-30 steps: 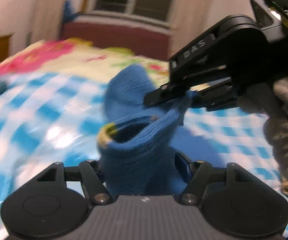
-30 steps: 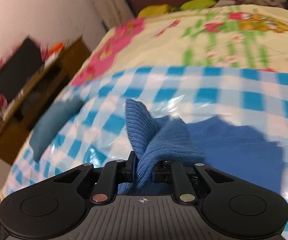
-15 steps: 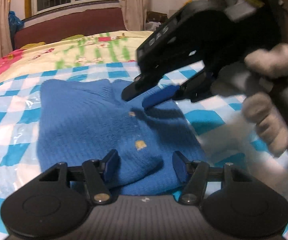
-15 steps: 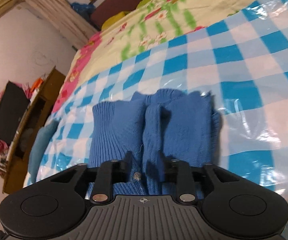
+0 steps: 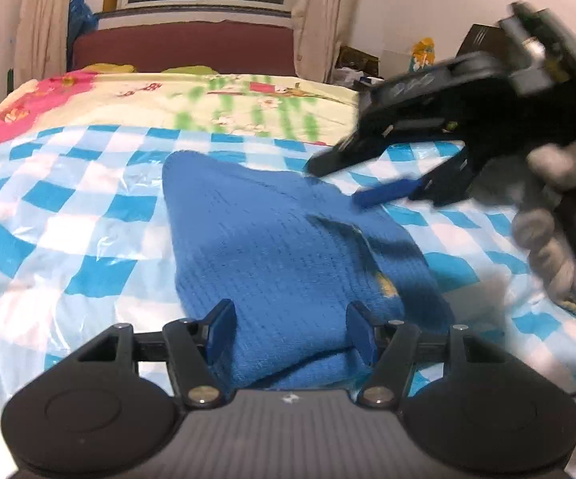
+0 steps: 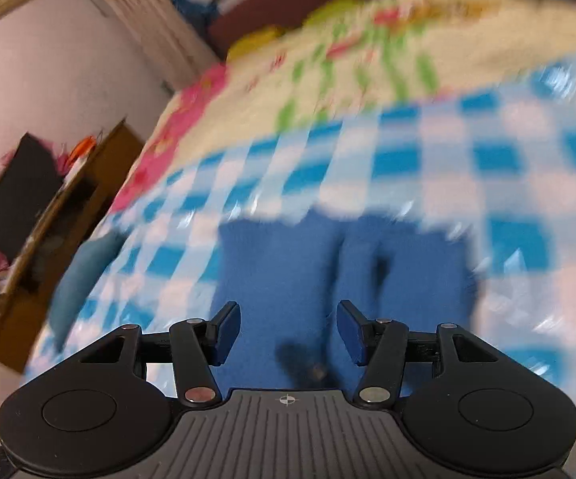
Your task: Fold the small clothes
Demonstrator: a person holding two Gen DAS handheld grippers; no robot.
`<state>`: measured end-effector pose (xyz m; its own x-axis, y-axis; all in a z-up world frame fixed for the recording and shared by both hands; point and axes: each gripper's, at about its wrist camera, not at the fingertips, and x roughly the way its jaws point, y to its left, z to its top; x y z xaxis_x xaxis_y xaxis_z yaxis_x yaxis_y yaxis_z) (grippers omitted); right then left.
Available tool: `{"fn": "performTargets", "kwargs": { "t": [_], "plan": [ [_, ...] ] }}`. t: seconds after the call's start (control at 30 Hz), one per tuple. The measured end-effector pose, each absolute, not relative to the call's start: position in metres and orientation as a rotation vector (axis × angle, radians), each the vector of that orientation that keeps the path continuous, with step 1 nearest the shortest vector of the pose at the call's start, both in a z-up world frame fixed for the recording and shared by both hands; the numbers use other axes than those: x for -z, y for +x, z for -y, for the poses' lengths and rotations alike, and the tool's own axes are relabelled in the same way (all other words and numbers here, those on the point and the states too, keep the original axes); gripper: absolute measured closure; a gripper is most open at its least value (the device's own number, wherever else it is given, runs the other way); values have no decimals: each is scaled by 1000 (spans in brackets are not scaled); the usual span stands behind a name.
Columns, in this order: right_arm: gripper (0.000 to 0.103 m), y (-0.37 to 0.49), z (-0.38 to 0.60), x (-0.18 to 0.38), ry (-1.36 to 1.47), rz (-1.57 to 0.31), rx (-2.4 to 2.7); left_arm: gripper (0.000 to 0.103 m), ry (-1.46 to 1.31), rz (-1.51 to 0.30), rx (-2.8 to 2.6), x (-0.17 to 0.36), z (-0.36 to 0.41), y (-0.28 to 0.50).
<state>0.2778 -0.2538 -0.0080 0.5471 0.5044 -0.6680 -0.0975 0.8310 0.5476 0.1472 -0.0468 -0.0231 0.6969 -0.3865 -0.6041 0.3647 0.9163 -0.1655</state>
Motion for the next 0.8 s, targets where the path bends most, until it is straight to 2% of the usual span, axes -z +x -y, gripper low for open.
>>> {"fn": "performTargets", "kwargs": {
  "t": [0.07,0.13,0.27,0.33,0.4,0.47,0.53,0.6,0.67,0.73,0.8],
  "plan": [
    [53,286,242,26,459,-996,-345,37,-22,-680,421,23,49,146],
    [85,288,242,39,527,-1034,-357,37,-13,-679,431,21,49,146],
    [91,261,257,10,612,-918,-426,36,-7,-646,437,18,49,145],
    [91,238,271,-3,627,-842,-415,31,-19,-644,441,19,50,148],
    [92,233,273,5,614,-861,-378,25,0,-682,455,29,57,156],
    [90,240,260,31,465,-964,-306,25,39,-754,445,48,67,166],
    [86,245,255,42,428,-991,-282,25,80,-759,443,49,72,162],
    [81,243,267,31,518,-943,-275,25,80,-747,451,42,71,160],
    [68,240,280,20,567,-881,-250,25,68,-750,454,40,68,161],
    [33,245,287,16,583,-837,-204,25,66,-755,453,42,68,163],
    [30,258,288,21,602,-856,-204,25,66,-754,446,42,69,162]
  ]
}}
